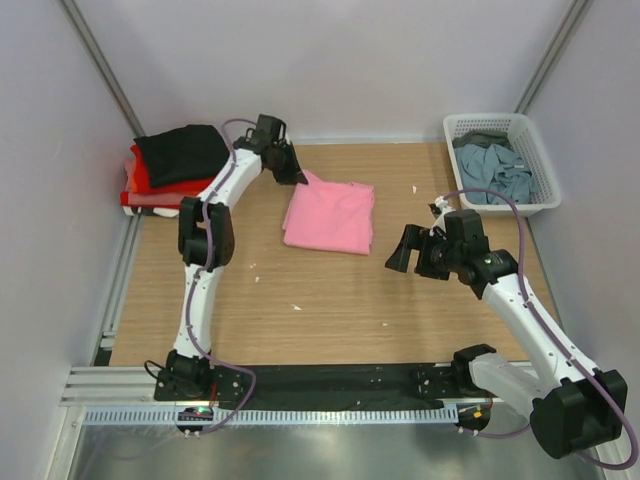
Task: Fold and stack the t-shirts
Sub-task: Neatly place the folded tshirt to the corner
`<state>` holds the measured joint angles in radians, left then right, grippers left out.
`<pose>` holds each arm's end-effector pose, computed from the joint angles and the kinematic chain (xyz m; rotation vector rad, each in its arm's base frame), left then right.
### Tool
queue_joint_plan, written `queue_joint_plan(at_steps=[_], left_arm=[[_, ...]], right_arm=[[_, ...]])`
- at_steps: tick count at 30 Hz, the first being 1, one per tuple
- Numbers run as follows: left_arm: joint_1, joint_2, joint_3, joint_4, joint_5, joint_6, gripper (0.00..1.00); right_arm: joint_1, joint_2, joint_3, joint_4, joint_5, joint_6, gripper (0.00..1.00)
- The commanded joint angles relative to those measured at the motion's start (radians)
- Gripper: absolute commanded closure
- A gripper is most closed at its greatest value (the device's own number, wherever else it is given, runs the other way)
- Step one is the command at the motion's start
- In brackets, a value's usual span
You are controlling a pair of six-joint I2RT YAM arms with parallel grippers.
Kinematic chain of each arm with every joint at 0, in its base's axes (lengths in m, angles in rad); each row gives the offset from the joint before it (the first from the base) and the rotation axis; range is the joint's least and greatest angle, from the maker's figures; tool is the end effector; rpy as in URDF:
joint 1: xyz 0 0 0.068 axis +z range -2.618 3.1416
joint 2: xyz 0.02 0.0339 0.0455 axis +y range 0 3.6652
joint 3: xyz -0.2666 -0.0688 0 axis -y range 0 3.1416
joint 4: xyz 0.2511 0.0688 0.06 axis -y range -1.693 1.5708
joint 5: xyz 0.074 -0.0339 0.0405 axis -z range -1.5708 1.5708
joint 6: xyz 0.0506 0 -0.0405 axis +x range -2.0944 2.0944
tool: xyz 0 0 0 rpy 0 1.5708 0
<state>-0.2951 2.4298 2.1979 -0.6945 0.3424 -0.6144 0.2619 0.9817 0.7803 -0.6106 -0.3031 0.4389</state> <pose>0.5243 -0.1771 0.1911 -0.2651 2.5905 -0.7850 0.2028 0.0700 0.2550 0.0677 2.4462 0.6847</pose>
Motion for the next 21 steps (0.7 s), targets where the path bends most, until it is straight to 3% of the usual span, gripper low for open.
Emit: queue_joint_plan(at_steps=[1, 12, 21], left_arm=[[0.048, -0.104, 0.194, -0.154, -0.059, 0.045, 1.0], [0.159, -0.184, 0.35, -0.257, -0.083, 0.058, 1.0], [0.172, -0.248, 0.427, -0.197, -0.097, 0.091, 0.98]], right_arm=[[0.002, -0.023, 0.005, 0.014, -0.021, -0.019, 0.08], [0.002, -0.037, -0.001, 0.031, -0.045, -0.02, 0.08], [0.0, -0.038, -0.009, 0.04, -0.053, -0.02, 0.08]])
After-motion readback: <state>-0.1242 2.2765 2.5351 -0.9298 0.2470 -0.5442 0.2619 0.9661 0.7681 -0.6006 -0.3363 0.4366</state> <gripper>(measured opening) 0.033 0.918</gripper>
